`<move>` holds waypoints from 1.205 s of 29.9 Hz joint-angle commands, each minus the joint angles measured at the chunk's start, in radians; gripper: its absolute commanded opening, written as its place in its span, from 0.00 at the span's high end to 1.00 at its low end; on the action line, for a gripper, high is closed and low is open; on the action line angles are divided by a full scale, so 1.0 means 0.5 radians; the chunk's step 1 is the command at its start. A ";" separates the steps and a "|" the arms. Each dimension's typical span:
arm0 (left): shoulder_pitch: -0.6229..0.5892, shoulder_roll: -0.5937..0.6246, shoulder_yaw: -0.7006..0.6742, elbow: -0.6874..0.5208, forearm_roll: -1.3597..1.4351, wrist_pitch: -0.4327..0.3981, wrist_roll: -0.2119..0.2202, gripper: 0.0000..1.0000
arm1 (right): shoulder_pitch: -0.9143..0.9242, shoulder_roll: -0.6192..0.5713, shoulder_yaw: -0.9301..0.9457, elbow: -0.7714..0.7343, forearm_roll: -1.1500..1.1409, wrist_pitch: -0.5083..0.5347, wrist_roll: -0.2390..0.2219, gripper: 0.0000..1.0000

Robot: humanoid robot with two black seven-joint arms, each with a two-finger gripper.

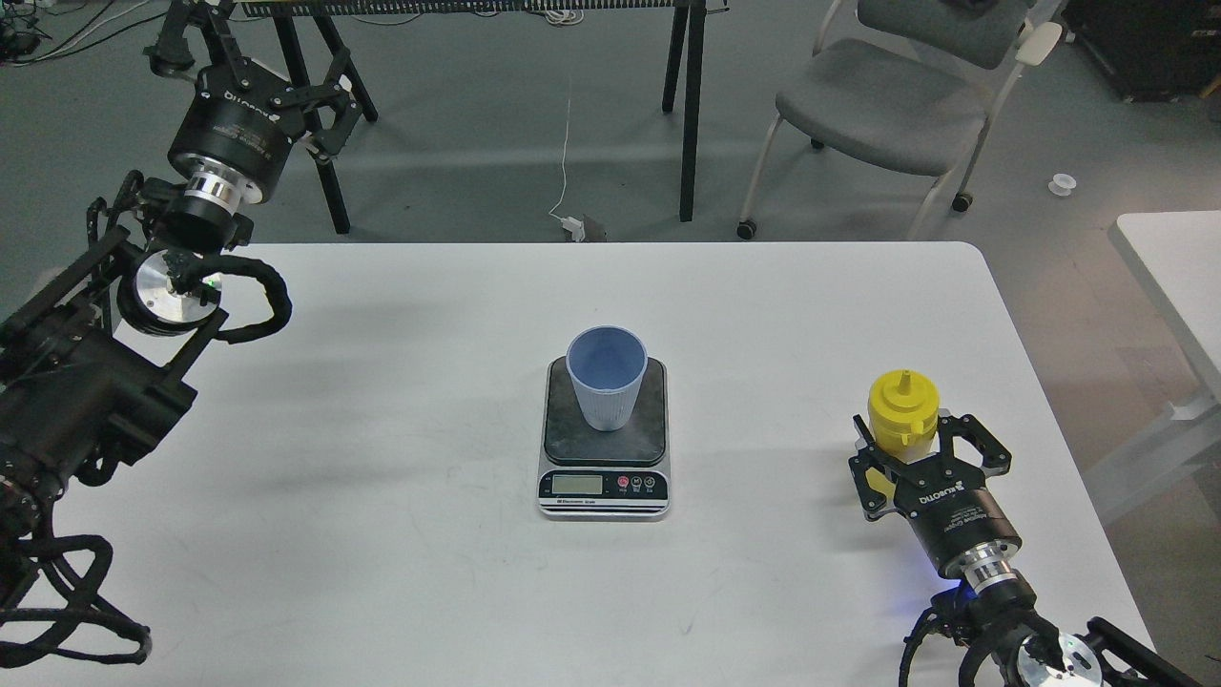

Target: Pour seasoning into cup on scale with both arms

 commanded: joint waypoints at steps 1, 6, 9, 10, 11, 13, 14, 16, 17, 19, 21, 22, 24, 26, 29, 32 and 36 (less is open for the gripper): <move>0.001 0.002 0.002 0.000 -0.003 -0.002 0.000 0.01 | -0.050 0.001 0.030 0.015 0.003 -0.001 0.004 0.22; 0.001 0.008 0.002 0.000 -0.003 -0.005 0.000 0.01 | -0.160 -0.018 0.103 0.055 0.003 -0.001 0.004 0.10; 0.001 0.008 -0.001 0.000 -0.003 -0.002 0.000 0.01 | -0.228 -0.024 0.137 0.086 0.003 -0.001 0.004 0.03; 0.001 0.008 -0.001 0.000 -0.003 -0.002 0.000 0.01 | -0.249 -0.033 0.143 0.092 0.003 -0.001 0.004 0.03; 0.001 0.008 -0.001 0.000 -0.003 -0.005 0.000 0.01 | -0.268 -0.045 0.143 0.098 0.003 -0.001 0.004 0.03; 0.001 0.008 -0.001 0.000 -0.003 -0.005 0.000 0.01 | -0.301 -0.088 0.140 0.123 0.000 -0.001 0.004 0.02; 0.001 0.011 -0.001 0.000 -0.003 -0.005 0.000 0.01 | -0.326 -0.103 0.143 0.144 0.000 -0.001 0.004 0.02; 0.001 0.017 -0.007 0.000 -0.003 -0.008 0.000 0.01 | -0.384 -0.140 0.137 0.184 -0.003 -0.001 0.004 0.01; 0.001 0.018 -0.010 0.000 -0.003 -0.011 0.000 0.01 | -0.409 -0.168 0.131 0.196 -0.003 -0.001 0.004 0.01; 0.001 0.024 -0.013 0.000 -0.003 -0.014 0.000 0.01 | -0.455 -0.253 0.119 0.230 -0.012 -0.001 0.004 0.01; 0.001 0.027 -0.016 0.000 -0.006 -0.021 0.000 0.01 | -0.495 -0.364 0.125 0.245 -0.015 -0.001 0.007 0.01; 0.001 0.030 -0.019 0.000 -0.006 -0.024 0.000 0.01 | -0.495 -0.428 0.137 0.236 -0.015 -0.001 0.007 0.01; 0.004 0.030 -0.019 0.000 -0.006 -0.027 0.003 0.01 | -0.470 -0.557 0.165 0.203 -0.015 -0.001 0.007 0.01; 0.013 0.030 -0.019 0.000 -0.006 -0.027 0.006 0.01 | -0.412 -0.655 0.265 0.157 -0.015 -0.001 -0.002 0.01; 0.034 0.021 -0.025 0.000 -0.009 -0.030 0.003 0.01 | -0.219 -0.702 0.330 0.065 -0.018 -0.001 -0.008 0.01; 0.071 0.021 -0.028 0.003 -0.021 -0.033 0.000 0.01 | 0.118 -0.708 0.343 -0.137 -0.024 -0.001 -0.002 0.00; 0.151 0.024 -0.083 0.003 -0.025 -0.069 0.000 0.01 | 0.541 -0.610 0.321 -0.472 -0.027 -0.001 -0.002 0.00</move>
